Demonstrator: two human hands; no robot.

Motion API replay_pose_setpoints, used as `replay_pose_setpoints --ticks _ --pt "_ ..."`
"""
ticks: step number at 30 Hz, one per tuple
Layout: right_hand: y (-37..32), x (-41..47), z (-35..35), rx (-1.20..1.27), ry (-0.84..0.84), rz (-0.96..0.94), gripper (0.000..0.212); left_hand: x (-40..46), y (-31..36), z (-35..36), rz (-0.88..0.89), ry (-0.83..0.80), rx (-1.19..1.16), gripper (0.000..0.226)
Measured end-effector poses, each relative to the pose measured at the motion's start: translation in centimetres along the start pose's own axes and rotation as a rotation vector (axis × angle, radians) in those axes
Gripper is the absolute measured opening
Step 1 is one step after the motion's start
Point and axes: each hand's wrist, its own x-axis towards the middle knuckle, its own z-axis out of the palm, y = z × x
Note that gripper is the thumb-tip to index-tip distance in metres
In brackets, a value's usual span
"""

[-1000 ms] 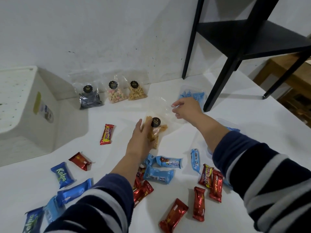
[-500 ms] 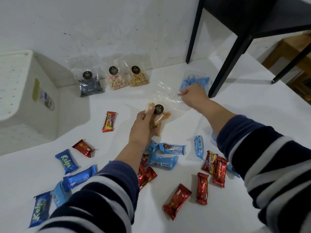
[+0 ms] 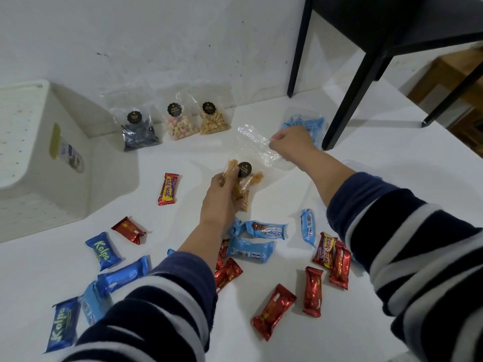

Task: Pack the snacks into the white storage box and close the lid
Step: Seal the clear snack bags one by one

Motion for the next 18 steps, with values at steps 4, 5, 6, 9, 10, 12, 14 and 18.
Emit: replay_pose_setpoints --ticks 4,5,6,9,10,12,14,18 --pt "-0.4 0.0 0.0 0.021 0.033 -0.029 0.024 -0.1 -0.1 0.2 -0.011 0.006 -0.034 0.078" --pt "-0.5 0.0 0.1 0.002 0.043 -0.033 0.023 -0.1 -0.1 0.2 -0.009 0.009 -0.026 0.078" --pt "-0.6 0.1 0.2 -0.003 0.045 -0.036 0.022 -0.1 -0.1 0.2 -0.003 0.015 -0.018 0.078" --pt "-0.6 0.1 0.5 0.023 0.004 -0.052 0.022 0.1 -0.1 0.4 -0.027 0.014 -0.067 0.067" --pt "-0.7 0.1 0.6 0.036 -0.016 -0.056 0.024 0.2 -0.2 0.5 -0.063 0.013 -0.107 0.062" --pt "-0.8 0.2 0.8 0.066 -0.03 -0.06 0.027 0.2 -0.3 0.7 -0.079 0.023 -0.127 0.06" --pt "-0.9 0.4 0.9 0.093 -0.007 -0.073 0.022 0.1 -0.3 0.7 -0.075 0.018 -0.137 0.066" --pt "-0.9 0.7 1.1 0.097 0.009 -0.098 0.009 -0.1 -0.1 0.5 -0.085 0.021 -0.127 0.072"
